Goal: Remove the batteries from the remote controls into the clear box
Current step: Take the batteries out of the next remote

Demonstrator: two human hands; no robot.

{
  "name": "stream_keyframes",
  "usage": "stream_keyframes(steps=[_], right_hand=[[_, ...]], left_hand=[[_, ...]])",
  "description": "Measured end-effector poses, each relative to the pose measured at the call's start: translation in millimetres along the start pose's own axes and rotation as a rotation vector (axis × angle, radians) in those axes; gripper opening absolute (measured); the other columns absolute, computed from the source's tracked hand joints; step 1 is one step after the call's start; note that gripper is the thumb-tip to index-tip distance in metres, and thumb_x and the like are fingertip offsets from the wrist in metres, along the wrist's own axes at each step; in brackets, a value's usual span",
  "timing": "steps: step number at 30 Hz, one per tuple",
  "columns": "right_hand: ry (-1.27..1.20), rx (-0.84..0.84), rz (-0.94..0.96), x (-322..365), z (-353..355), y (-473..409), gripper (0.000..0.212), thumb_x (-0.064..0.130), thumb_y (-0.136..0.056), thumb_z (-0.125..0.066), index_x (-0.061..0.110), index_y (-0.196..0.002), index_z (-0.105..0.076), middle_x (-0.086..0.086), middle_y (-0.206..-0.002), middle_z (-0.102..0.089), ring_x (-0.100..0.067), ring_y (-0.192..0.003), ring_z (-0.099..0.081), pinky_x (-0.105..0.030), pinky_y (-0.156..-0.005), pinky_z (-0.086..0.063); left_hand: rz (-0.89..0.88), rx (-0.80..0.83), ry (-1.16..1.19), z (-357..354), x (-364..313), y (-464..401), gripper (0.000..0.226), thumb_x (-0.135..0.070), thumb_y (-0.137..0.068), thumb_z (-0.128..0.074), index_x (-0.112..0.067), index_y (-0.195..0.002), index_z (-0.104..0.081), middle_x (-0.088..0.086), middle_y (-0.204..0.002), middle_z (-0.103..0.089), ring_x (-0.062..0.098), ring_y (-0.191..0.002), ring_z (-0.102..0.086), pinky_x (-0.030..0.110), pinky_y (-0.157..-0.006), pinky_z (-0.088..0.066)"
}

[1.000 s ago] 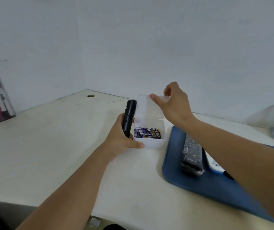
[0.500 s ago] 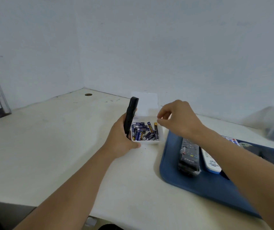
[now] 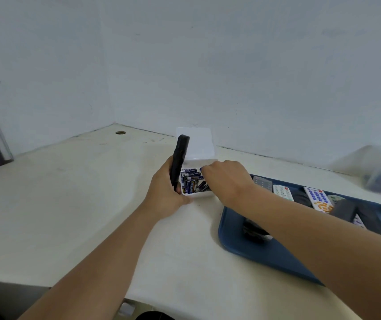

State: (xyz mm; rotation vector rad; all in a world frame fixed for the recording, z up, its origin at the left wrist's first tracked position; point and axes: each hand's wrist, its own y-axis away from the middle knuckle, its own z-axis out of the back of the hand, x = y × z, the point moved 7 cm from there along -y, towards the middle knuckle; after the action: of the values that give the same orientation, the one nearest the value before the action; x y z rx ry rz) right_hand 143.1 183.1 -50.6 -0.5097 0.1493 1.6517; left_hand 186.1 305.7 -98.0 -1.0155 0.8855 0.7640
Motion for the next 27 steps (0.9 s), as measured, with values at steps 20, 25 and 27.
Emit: stream_keyframes(steps=[20,25,27], right_hand=[[0.140,0.044,0.148,4,8,-24,0.018,0.002,-0.089,-0.054,0.015,-0.078,-0.049,-0.001,-0.070,-0.047,-0.021,-0.062,-0.047,-0.029,-0.054,-0.033],[-0.333,0.110,0.100,-13,-2,-21,0.011,0.022,-0.090,-0.068,0.016,-0.090,-0.059,-0.003,-0.092,-0.063,-0.025,-0.080,-0.059,-0.030,-0.064,-0.043],[-0.609,-0.009,0.022,-26,3,-20,0.007,0.015,-0.091,-0.065,0.013,-0.097,-0.067,-0.005,-0.096,-0.068,-0.022,-0.084,-0.062,-0.029,-0.068,-0.045]], left_hand=[[0.047,-0.009,0.008,0,5,-3,0.093,0.015,-0.057,-0.085,-0.047,-0.117,-0.049,0.029,-0.112,-0.063,0.021,-0.086,-0.056,0.064,-0.087,-0.054],[0.030,0.009,0.000,-1,6,-4,0.097,0.016,-0.055,-0.084,-0.045,-0.121,-0.048,0.008,-0.106,-0.059,0.020,-0.088,-0.055,0.064,-0.087,-0.053],[0.026,0.013,0.014,-2,6,-4,0.097,0.015,-0.054,-0.083,-0.043,-0.124,-0.048,0.011,-0.107,-0.059,0.021,-0.089,-0.054,0.066,-0.087,-0.053]])
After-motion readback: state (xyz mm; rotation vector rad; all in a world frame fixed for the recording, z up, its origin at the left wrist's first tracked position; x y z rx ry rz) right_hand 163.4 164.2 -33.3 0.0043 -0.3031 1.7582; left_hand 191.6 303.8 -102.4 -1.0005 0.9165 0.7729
